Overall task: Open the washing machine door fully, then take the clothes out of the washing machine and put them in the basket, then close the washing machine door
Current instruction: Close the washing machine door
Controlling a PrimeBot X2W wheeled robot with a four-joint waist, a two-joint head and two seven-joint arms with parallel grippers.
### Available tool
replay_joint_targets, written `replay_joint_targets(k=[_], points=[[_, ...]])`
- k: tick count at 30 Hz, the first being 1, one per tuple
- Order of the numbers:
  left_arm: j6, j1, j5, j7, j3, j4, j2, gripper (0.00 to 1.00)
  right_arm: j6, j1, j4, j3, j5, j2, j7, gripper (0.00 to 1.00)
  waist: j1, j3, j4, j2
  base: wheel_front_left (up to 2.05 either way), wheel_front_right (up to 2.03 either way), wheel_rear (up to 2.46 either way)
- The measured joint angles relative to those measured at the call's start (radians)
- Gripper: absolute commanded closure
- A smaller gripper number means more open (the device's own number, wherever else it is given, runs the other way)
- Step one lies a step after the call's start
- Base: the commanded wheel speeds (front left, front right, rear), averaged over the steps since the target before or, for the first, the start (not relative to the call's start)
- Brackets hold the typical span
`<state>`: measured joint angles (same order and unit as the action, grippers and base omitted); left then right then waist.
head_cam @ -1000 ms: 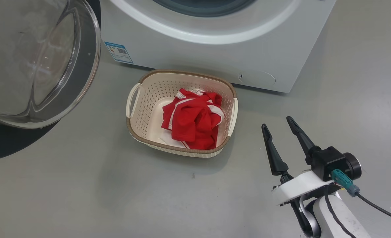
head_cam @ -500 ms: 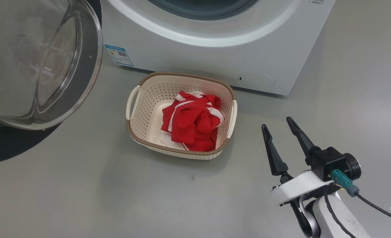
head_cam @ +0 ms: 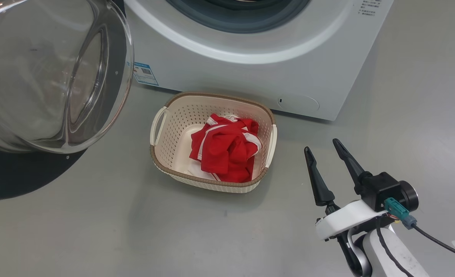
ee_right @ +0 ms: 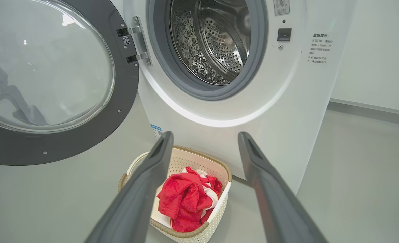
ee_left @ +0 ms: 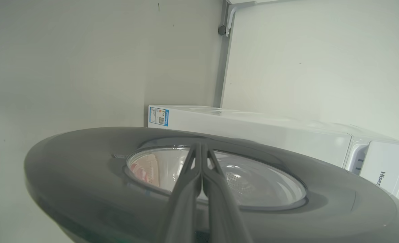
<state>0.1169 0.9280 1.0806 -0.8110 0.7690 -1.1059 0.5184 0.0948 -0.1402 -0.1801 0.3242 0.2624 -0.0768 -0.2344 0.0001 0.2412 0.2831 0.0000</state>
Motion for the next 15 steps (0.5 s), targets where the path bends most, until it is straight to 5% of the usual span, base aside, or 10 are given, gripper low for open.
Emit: replay_joint_targets(k=[15], points=[[-0.106, -0.016, 0.002, -0.226, -0.054, 0.004, -0.046, 1.00, 0.000, 0.000, -0.007, 0.001, 0.006, 0.006, -0.002, 0.00, 0.0000, -0.035, 0.004, 0.0000, 0.00, 0.00, 0.00]])
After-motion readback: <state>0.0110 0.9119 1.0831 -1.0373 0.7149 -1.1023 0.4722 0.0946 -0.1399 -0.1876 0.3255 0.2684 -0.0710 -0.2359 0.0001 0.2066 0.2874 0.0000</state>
